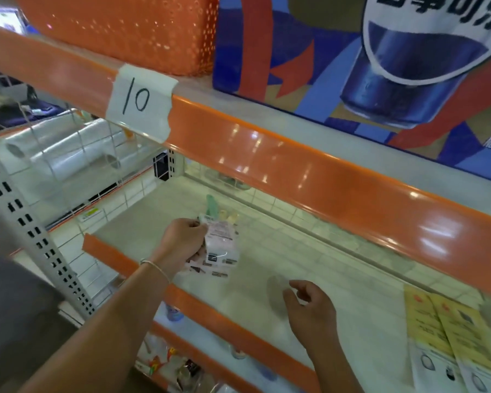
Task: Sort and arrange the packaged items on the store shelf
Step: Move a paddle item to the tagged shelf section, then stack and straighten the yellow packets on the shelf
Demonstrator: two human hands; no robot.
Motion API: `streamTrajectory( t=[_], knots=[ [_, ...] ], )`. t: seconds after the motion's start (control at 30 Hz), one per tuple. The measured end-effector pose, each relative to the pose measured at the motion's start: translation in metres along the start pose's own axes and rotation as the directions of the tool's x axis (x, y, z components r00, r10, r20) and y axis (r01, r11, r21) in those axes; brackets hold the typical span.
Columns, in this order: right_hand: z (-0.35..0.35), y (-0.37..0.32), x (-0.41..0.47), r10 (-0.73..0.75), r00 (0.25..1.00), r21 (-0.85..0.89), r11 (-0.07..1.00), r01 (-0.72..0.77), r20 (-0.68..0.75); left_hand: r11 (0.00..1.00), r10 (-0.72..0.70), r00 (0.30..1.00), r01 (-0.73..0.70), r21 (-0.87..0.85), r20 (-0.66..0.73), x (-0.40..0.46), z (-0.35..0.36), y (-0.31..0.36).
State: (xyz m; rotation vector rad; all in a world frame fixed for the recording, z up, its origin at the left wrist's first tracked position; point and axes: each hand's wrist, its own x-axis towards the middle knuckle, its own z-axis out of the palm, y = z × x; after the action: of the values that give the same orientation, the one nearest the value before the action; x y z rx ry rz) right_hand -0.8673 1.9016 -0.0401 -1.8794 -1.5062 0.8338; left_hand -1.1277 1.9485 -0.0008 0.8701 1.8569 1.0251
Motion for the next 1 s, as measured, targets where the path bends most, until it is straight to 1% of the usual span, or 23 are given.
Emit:
streamTrajectory(
  t=[0.07,0.17,0.27,0.33,0.43,0.57,0.63,0.77,0.87,1.0],
  knots=[
    [0.003,-0.001,0.000,-0.007,1.000,-0.010,1.000,0.007,0.007,0.999,0.002,1.000,-0.002,0.038,-0.021,0.002,-0.003,-0.001],
    [0.005,-0.002,-0.001,-0.015,1.000,-0.013,1.000,0.015,0.012,0.984,0.024,0.996,-0.008,0.180,-0.087,0.001,-0.010,-0.002],
    [0.006,0.000,-0.002,-0.014,1.000,0.013,1.000,0.014,0.010,0.963,0.049,0.990,-0.012,0.268,-0.131,0.000,-0.016,-0.003],
    [0.006,0.000,-0.003,-0.013,1.000,0.022,1.000,0.012,0.008,0.933,0.106,0.983,-0.045,0.358,-0.153,-0.003,-0.018,-0.002],
    [0.004,0.003,-0.005,-0.013,1.000,0.016,1.000,0.014,-0.009,0.868,0.255,0.955,-0.158,0.471,-0.149,-0.013,-0.012,0.002],
    [-0.005,0.013,-0.012,0.017,0.999,0.013,1.000,-0.017,-0.050,0.822,0.404,0.912,-0.330,0.464,-0.067,-0.026,0.016,0.010],
    [-0.013,0.023,-0.017,0.038,0.996,0.020,0.999,-0.036,-0.083,0.794,0.449,0.893,-0.406,0.452,0.014,-0.033,0.039,0.011],
    [-0.036,0.044,-0.028,0.112,0.983,0.055,0.993,-0.105,-0.148,0.783,0.452,0.867,-0.497,0.374,0.207,-0.054,0.087,0.010],
    [-0.058,0.062,-0.036,0.152,0.968,0.088,0.987,-0.137,-0.200,0.781,0.465,0.832,-0.546,0.303,0.301,-0.069,0.123,0.007],
    [-0.093,0.087,-0.041,0.194,0.941,0.074,0.981,-0.180,-0.277,0.765,0.479,0.778,-0.597,0.241,0.407,-0.092,0.168,0.002]
  ],
)
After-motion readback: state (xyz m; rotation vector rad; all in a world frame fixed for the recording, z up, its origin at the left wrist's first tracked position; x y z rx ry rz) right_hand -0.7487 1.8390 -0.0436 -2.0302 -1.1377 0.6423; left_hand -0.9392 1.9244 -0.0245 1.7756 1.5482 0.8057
